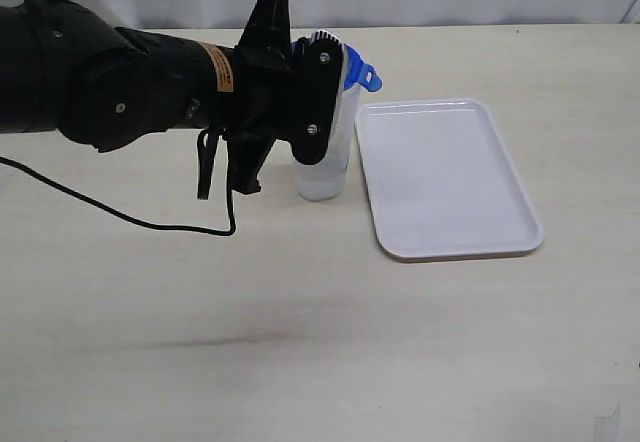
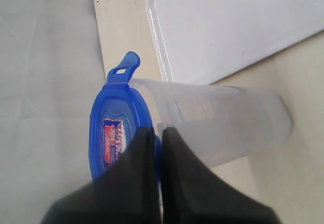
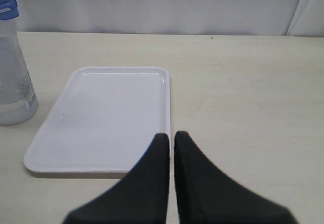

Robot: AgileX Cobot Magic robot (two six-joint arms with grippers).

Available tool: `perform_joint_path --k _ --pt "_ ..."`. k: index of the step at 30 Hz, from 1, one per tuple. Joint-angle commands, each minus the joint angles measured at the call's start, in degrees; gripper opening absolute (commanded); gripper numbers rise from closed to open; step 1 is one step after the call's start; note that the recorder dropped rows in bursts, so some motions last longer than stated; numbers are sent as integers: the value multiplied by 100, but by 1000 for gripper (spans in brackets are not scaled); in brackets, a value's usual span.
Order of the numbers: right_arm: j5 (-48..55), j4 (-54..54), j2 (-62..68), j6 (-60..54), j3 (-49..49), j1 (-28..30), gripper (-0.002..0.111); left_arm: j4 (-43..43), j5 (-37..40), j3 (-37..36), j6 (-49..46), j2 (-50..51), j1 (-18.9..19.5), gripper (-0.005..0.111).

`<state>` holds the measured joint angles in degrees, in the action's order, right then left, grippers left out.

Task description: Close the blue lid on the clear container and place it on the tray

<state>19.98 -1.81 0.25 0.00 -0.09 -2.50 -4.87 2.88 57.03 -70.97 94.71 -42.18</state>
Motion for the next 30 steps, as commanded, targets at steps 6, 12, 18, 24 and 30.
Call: perform_joint_path --k 6,12,18,24,30 --pt "-17 5 -25 -32 9 35 4 -49 -93 44 33 -180 -46 0" --pt "-17 5 -25 -32 9 35 4 -49 117 44 54 -188 -86 0" --pt "-17 5 -25 -32 9 35 4 -1 140 44 94 -188 -214 0" --pt "-17 5 -25 -32 9 35 4 -51 343 44 94 -188 -214 0" --pt "-17 5 -25 -32 9 35 4 -51 404 44 94 -188 -214 0"
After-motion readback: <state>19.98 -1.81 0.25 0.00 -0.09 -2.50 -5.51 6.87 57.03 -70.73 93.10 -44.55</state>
